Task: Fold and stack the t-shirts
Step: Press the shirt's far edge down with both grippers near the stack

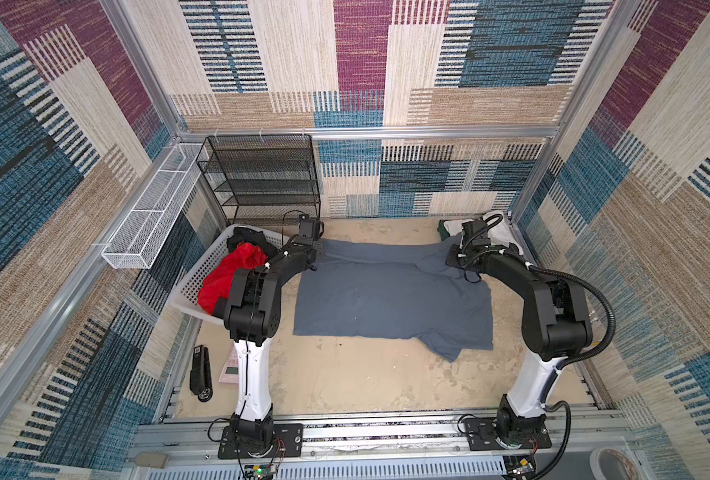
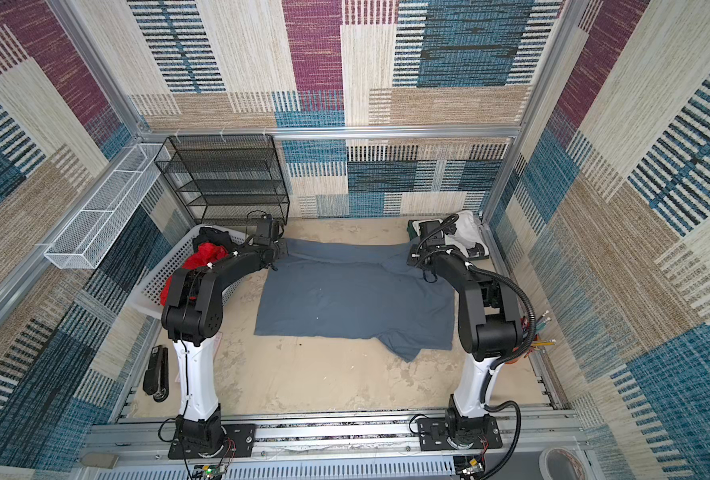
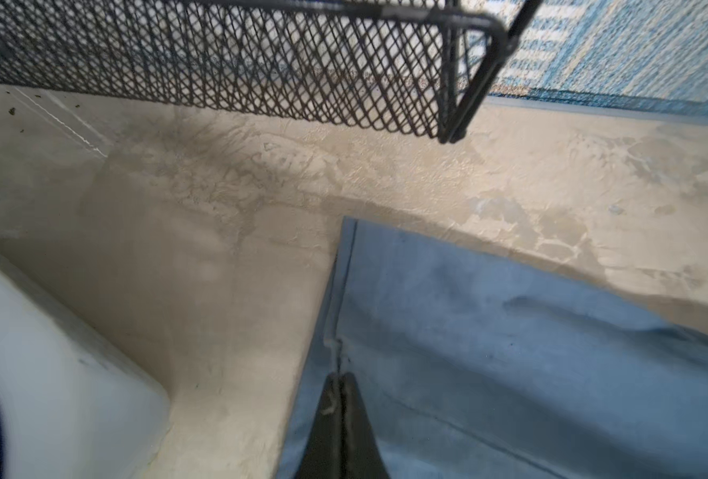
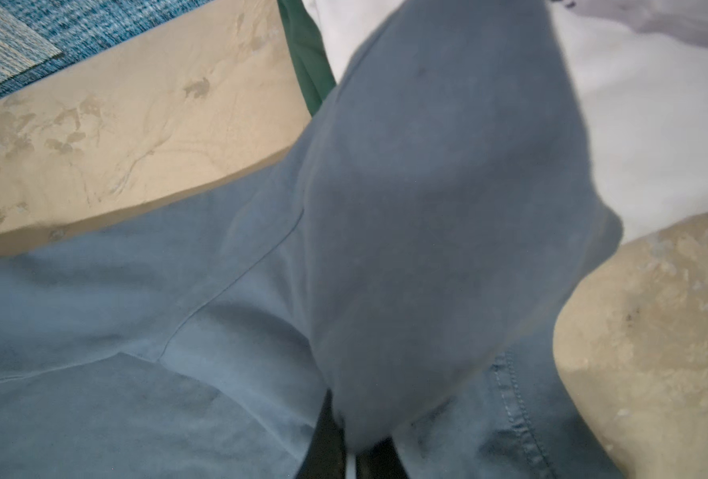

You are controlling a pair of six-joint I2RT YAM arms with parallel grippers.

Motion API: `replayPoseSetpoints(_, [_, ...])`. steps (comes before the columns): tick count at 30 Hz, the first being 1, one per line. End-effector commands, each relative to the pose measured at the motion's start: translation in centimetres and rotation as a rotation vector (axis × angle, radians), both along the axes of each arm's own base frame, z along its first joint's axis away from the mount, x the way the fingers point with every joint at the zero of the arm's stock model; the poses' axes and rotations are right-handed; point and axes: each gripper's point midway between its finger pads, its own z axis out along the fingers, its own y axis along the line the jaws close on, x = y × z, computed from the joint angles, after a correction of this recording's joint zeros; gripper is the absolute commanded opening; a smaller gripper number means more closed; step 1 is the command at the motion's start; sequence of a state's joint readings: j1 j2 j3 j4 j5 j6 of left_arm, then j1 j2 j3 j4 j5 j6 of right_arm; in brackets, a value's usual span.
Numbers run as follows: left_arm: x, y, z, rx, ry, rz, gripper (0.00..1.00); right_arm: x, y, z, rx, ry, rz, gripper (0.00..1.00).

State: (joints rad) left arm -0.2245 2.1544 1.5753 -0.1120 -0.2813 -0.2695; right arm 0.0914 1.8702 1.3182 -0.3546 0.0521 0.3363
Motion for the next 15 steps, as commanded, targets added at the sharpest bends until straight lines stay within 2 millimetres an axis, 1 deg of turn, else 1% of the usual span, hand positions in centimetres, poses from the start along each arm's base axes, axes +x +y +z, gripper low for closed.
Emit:
replayPoseSetpoints(1, [-0.1,0.1,-0.7,-0.024,0.014,0.028,0.00,0.5,0.0,0.7,0.016,-0.040,-0.016,0.00])
replayPoseSetpoints(3, [-0.1,0.4,-1.1,-0.014,0.025,0.038,0.00,0.6,-0.2,0.3,0.007,-0.032,-0.015,0.00])
replayPoseSetpoints(4, [0.0,0.5,-1.0,-0.011,0.024,0.045,0.00,0.6,-0.5,0.1,-0.005,-0.028,-0.026,0.00])
replayPoseSetpoints(5, [-0.1,0.6,-1.3,-0.004,0.034,0.051,0.00,0.6,-0.8,-0.1,-0.010,-0.022,-0.033,0.00])
replayPoseSetpoints(8, [-0.2,1.2,-1.5,0.003,0.049,0.074,0.00,0.6,-1.0,-0.3,0.033,-0.018,-0.027,0.00])
replayPoseSetpoints(10, [-0.5,2.0,-1.7,0.003,0.059,0.104,0.00,0.4,-1.3,-0.4,0.058,-0.009,-0.032,0.00])
replayPoseSetpoints(12, [-0.7,2.9,-1.8,-0.002,0.066,0.141,0.00,0.1,-1.2,-0.4,0.069,-0.002,-0.022,0.00])
replayPoseSetpoints(15, [-0.8,3.2,-2.0,-0.012,0.074,0.150,0.00,-0.3,-0.8,-0.4,0.089,0.004,-0.005,0.00])
